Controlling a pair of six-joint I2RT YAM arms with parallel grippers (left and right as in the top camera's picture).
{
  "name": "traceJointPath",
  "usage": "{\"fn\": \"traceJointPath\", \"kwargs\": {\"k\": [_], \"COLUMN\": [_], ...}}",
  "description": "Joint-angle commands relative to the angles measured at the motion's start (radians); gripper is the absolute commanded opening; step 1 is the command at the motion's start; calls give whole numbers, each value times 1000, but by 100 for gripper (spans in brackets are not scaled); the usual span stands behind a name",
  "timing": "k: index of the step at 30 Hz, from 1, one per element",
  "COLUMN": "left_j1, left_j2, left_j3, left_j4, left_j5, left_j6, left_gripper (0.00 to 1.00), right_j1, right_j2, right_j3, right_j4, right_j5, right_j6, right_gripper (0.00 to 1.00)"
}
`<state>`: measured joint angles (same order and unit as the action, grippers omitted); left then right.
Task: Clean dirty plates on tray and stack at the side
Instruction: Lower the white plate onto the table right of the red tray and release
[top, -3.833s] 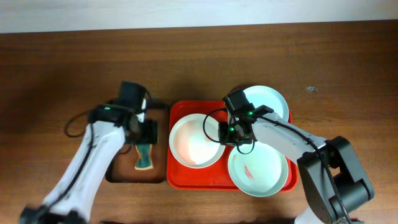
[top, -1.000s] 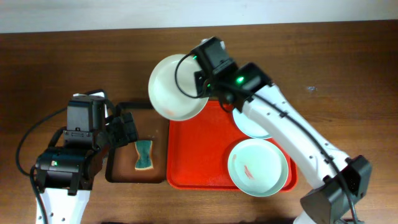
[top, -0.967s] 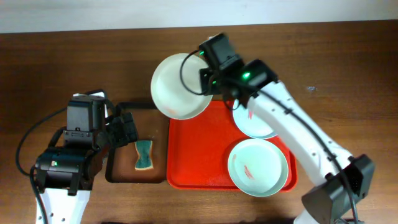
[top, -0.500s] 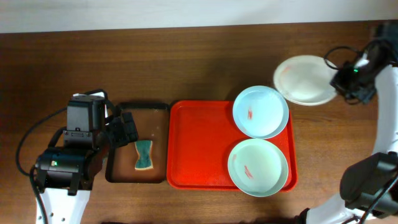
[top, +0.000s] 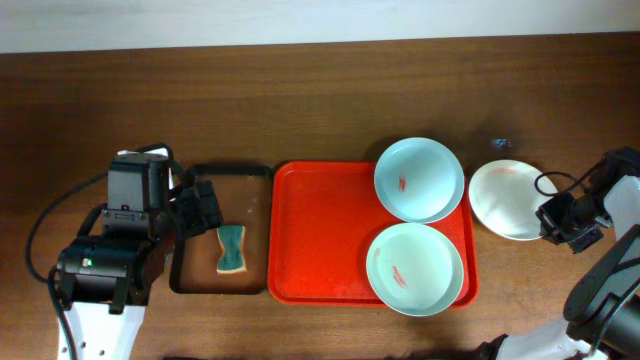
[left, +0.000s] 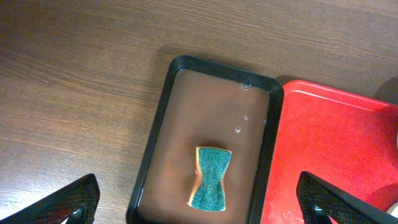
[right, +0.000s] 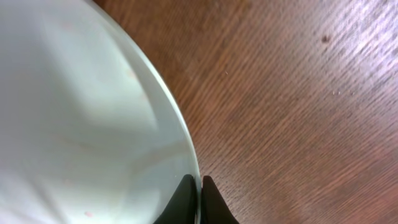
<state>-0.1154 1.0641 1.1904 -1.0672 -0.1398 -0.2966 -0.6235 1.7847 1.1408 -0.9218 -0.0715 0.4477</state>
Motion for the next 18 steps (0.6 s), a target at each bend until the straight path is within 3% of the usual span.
{"fn": "traceJointPath", "kwargs": {"k": [1, 10, 12, 13, 14, 15, 18], "left_j1": [5, 5, 5, 5, 5, 5, 5], "left_j2": [-1, -1, -1, -1, -1, -1, -1], "left_j3": [12, 12, 12, 12, 12, 12, 12], "left_j4": [-1, -1, -1, -1, -1, -1, -1], "left_j5": [-11, -11, -11, -11, -11, -11, -11], "left_j6": [-10, -10, -10, -10, -10, -10, -10], "left_gripper": [99, 99, 99, 99, 99, 99, 99], "right_j1": [-6, -6, -6, -6, -6, -6, -4], "right_j2": [-10, -10, -10, -10, -10, -10, -31], "right_j3": [-12, -11, -11, -9, 5, 45, 270], "right_j4": [12, 90, 112, 110, 85, 30, -223], "right_j5": [27, 31, 34, 34, 26, 26, -138], "right_j6": [40, 40, 40, 37, -1, -6, -180], "right_gripper": [4, 4, 15, 28, 37, 38, 32]}}
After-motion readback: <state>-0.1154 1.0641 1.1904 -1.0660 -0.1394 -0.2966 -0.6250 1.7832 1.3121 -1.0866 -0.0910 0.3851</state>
